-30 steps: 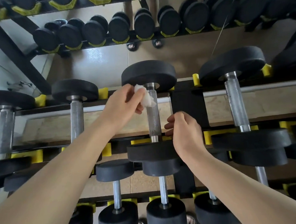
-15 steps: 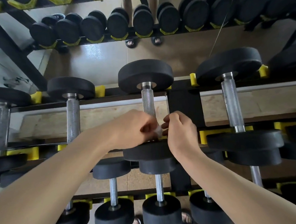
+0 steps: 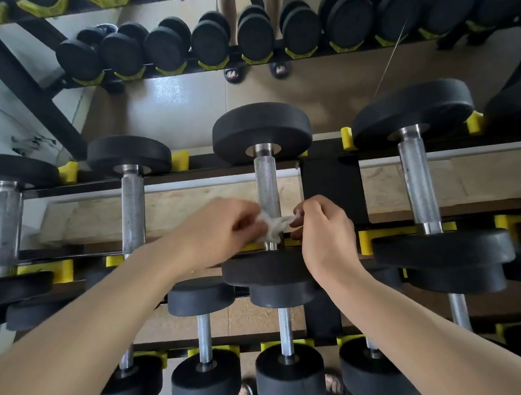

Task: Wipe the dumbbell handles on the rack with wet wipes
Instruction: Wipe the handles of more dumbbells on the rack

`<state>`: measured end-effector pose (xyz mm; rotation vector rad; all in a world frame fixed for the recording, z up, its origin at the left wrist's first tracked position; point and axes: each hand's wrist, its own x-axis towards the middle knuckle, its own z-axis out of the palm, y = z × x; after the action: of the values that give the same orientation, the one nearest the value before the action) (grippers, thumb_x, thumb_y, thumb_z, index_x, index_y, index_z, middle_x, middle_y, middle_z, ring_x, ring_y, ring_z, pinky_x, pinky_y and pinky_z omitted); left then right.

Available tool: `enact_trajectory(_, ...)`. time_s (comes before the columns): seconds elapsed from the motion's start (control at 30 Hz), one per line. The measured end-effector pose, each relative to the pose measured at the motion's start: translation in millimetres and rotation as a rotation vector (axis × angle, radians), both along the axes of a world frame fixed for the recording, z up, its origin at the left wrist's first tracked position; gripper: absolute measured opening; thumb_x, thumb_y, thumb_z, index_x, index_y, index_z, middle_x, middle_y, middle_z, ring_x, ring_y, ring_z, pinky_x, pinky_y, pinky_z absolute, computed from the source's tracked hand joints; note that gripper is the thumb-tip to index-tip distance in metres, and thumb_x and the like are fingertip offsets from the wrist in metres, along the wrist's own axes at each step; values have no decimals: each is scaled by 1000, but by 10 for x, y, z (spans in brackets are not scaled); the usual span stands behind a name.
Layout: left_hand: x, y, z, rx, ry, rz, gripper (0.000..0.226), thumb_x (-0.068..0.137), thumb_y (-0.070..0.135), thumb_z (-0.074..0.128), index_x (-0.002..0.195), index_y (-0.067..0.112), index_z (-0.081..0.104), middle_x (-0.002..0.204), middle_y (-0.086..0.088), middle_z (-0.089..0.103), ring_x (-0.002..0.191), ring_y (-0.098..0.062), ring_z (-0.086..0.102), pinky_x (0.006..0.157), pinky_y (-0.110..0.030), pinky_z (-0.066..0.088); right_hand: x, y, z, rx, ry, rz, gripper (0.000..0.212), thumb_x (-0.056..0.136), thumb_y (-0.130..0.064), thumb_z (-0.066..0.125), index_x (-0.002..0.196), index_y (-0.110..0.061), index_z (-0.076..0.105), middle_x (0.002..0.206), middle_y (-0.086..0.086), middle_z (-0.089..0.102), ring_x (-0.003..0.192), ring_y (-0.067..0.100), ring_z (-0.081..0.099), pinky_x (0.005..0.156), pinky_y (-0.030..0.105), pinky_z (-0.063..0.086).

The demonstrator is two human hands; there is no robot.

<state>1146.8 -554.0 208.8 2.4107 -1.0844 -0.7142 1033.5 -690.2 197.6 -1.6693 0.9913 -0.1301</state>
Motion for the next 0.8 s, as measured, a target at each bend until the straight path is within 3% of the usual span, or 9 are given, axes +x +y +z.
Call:
enact_trajectory(0.13,52,-266,15,-269,-123,230,29,101,35,58,75,28,50,66,9,53,61,-2,51,55,-12,36,13,4,-5,6,3,-2,31,100,-24,36,84,-19,62,81,6,67,77,23,65,59,31,46)
enact_trajectory(0.33,-105,-231,5,-62,-115,-60,33,98,33,64,70,29,47,62,8,55,56,-7,52,54,-26,36,6,-1,1,-17,18,12,32,101,-25,34,85,-21,62,80,0,64,73,12,58,60,30,45)
enact_trajectory(0.4,-46,-214,7,-72,-157,-33,37,97,34,64,66,30,44,59,8,51,55,-7,49,53,-27,31,0,-4,9,-14,22,15,32,102,-24,34,86,-21,62,80,0,63,73,12,58,59,29,45)
enact_trajectory(0.53,59,-231,-62,-265,-250,233,32,97,31,64,70,21,52,58,5,53,58,-13,52,52,-23,32,5,-9,2,-2,23,15,30,102,-25,35,87,-24,61,80,-1,66,73,13,61,57,26,44)
enact_trajectory(0.6,8,-204,-77,-241,-159,179,30,99,35,62,73,20,56,62,5,56,61,-12,53,52,-18,33,11,-10,-11,-6,23,17,31,102,-25,35,87,-24,61,80,0,66,72,12,61,57,27,45)
enact_trajectory(0.7,-95,-97,-71,-73,-54,-26,30,99,39,61,72,26,53,61,6,52,58,-9,51,53,-23,34,9,-16,0,-7,16,4,32,101,-24,35,85,-22,63,79,-1,65,72,11,59,59,28,46)
enact_trajectory(0.8,-18,-79,-84,-169,-124,74,29,99,38,60,74,23,57,60,6,53,60,-11,53,52,-21,34,3,-7,33,2,25,9,31,102,-23,35,87,-22,62,79,0,65,71,12,60,55,26,44)
